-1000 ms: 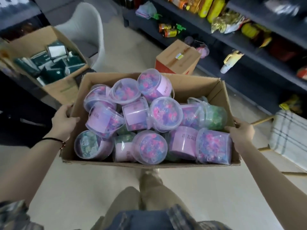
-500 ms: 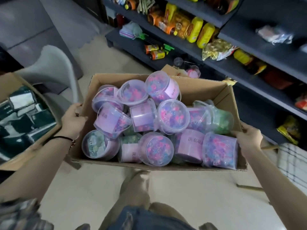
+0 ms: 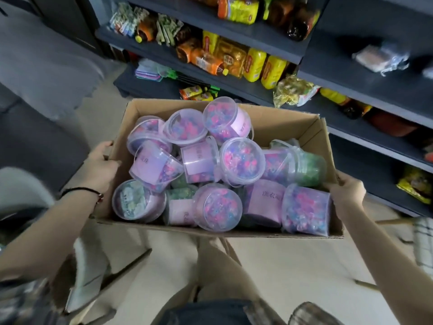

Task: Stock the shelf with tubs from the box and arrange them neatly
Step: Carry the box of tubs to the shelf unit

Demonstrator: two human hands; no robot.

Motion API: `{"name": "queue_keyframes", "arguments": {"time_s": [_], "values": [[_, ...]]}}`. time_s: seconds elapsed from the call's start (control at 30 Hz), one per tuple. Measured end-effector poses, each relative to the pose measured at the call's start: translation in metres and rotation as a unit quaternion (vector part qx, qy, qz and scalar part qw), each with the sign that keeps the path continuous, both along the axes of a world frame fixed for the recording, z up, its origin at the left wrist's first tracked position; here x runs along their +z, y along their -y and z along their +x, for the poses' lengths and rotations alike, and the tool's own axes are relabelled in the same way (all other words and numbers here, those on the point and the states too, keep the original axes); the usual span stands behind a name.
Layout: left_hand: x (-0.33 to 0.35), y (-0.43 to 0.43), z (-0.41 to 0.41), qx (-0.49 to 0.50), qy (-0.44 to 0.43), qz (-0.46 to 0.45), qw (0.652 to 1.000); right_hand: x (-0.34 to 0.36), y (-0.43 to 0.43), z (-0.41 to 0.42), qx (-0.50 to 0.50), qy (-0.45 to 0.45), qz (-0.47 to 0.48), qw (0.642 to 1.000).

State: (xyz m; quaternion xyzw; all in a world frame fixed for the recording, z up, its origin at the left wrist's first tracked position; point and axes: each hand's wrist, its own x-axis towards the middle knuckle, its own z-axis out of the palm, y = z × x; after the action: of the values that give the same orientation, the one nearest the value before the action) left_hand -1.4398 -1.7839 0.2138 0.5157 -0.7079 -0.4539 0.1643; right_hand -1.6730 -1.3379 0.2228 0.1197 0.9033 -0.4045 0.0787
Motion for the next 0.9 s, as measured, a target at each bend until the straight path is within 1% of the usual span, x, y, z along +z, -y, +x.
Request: {"name": "queue_keyframes", "arguments": {"time_s": [0.1, 0.2, 0.33, 0.43, 0.53, 0.7, 0.8, 0.9], "values": [[-0.015, 0.041, -0.053, -0.022, 0.034, -0.013, 0.999, -0.027, 0.033, -0.037, -0.012, -0.009, 0.016, 1.000], [-0.037, 0.076, -0.106, -0.052, 0.058, -0.024, 0.997, -0.052, 0.062, -0.071, -0.033, 0.004, 0.047, 0.998], [-0.068, 0.121, -0.164, -0.083, 0.090, -0.022, 0.992, -0.086, 0.094, -0.105, -0.053, 0.020, 0.046, 0.997], [-0.095, 0.141, -0.204, -0.086, 0.082, 0.009, 0.993, -0.114, 0.112, -0.126, -0.071, 0.031, 0.047, 0.996], [-0.125, 0.158, -0.240, -0.093, 0.084, 0.021, 0.992, -0.141, 0.126, -0.145, -0.078, 0.050, 0.061, 0.994], [-0.199, 0.183, -0.299, -0.099, 0.088, 0.029, 0.991, -0.204, 0.142, -0.178, -0.110, 0.058, 0.072, 0.990], [-0.255, 0.196, -0.328, -0.124, 0.096, 0.040, 0.987, -0.252, 0.151, -0.196, -0.127, 0.060, 0.080, 0.987], [-0.305, 0.204, -0.356, -0.145, 0.097, 0.029, 0.984, -0.291, 0.155, -0.214, -0.132, 0.055, 0.082, 0.986]]}}
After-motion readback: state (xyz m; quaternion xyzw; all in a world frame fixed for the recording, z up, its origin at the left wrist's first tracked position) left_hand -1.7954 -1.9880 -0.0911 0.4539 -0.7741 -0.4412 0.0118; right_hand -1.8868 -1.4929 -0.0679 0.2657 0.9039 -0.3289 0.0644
